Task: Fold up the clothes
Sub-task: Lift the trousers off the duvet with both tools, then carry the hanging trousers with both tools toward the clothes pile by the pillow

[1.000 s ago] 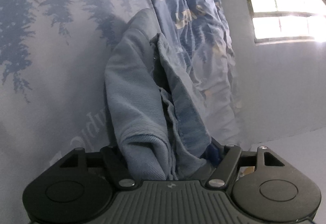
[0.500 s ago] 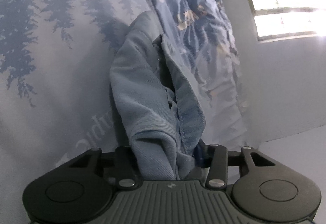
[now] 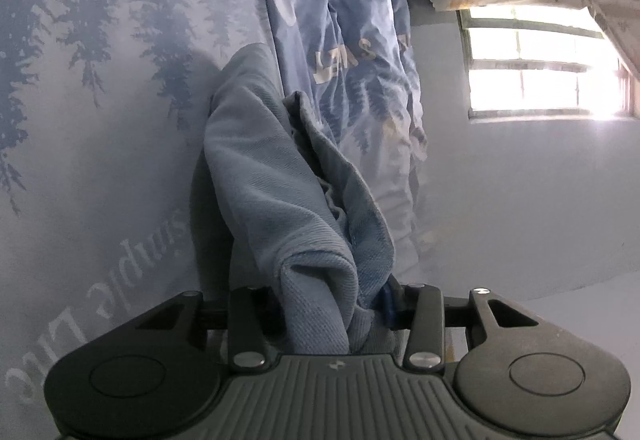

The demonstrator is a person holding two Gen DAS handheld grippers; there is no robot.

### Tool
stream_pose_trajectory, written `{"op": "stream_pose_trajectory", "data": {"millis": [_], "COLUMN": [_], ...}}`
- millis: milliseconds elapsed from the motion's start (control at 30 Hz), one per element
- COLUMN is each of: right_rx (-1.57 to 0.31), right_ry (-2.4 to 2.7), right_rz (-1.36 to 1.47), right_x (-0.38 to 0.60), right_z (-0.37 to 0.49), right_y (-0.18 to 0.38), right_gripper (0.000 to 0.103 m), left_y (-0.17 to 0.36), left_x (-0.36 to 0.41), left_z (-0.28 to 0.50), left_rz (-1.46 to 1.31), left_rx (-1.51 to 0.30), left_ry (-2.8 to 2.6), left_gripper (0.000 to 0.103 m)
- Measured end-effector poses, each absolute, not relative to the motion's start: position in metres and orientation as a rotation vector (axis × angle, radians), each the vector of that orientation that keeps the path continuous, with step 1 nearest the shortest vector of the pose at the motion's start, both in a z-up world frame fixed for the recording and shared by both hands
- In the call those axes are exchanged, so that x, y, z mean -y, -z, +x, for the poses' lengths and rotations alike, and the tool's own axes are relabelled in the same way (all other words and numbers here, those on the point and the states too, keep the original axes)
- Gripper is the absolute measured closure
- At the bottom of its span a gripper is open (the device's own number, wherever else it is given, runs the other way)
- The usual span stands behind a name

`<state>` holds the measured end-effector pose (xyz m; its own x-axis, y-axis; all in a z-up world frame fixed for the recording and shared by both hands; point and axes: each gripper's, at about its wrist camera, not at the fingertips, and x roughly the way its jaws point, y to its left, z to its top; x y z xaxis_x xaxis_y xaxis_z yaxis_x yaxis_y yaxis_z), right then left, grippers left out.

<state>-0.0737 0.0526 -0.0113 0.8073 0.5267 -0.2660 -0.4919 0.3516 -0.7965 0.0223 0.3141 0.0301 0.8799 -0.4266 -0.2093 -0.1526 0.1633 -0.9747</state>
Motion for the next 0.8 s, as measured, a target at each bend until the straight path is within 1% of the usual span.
{"op": "stream_pose_trajectory", "data": {"millis": [133, 267, 367, 467, 600, 633, 667, 700, 733, 767, 800], "right_rx": [0.040, 0.002, -0.016, -0.014, -0.048, -0.057, -0.067, -0.079, -0.092, -0.108, -0.122], "right_ry": [-0.580, -0.515, -0.499, -0.492, -0.505, -0.509, -0.514, -0.520, -0.528, -0.534, -0.535], "right_rz": [-1.040, -1.080, -1.045, -1.041, -1.008, -1.006, -1.004, -1.001, -0.996, -0.984, -0.971], "right_x": [-0.047, -0.027, -0.013, -0.010, -0.010, -0.010, -0.009, -0.009, -0.008, -0.007, -0.006], "right_z": [-0.054, -0.029, -0.017, -0.009, 0.004, 0.006, 0.009, 0.010, 0.009, 0.009, 0.007], "right_y": [0.026, 0.042, 0.043, 0.043, 0.038, 0.037, 0.035, 0.033, 0.029, 0.026, 0.022], "right_gripper": [0.022, 0.021, 0.015, 0.012, 0.012, 0.013, 0.017, 0.024, 0.030, 0.038, 0.043], "left_y": [-0.032, -0.032, -0.032, -0.032, -0.032, -0.032, -0.032, -0.034, -0.036, -0.038, -0.040], "left_x": [-0.315, -0.314, -0.315, -0.316, -0.316, -0.316, -0.316, -0.315, -0.314, -0.313, -0.313], "left_z": [0.023, 0.024, 0.024, 0.023, 0.023, 0.023, 0.023, 0.022, 0.022, 0.022, 0.022], "left_rz": [-1.412, -1.413, -1.413, -1.419, -1.412, -1.409, -1.405, -1.397, -1.390, -1.382, -1.375], "left_rx": [-0.495, -0.493, -0.493, -0.489, -0.494, -0.496, -0.496, -0.494, -0.492, -0.490, -0.488], "left_ry": [0.208, 0.212, 0.216, 0.218, 0.218, 0.219, 0.220, 0.223, 0.225, 0.227, 0.229], "left_gripper": [0.065, 0.065, 0.065, 0.065, 0.065, 0.065, 0.065, 0.065, 0.065, 0.065, 0.065]}}
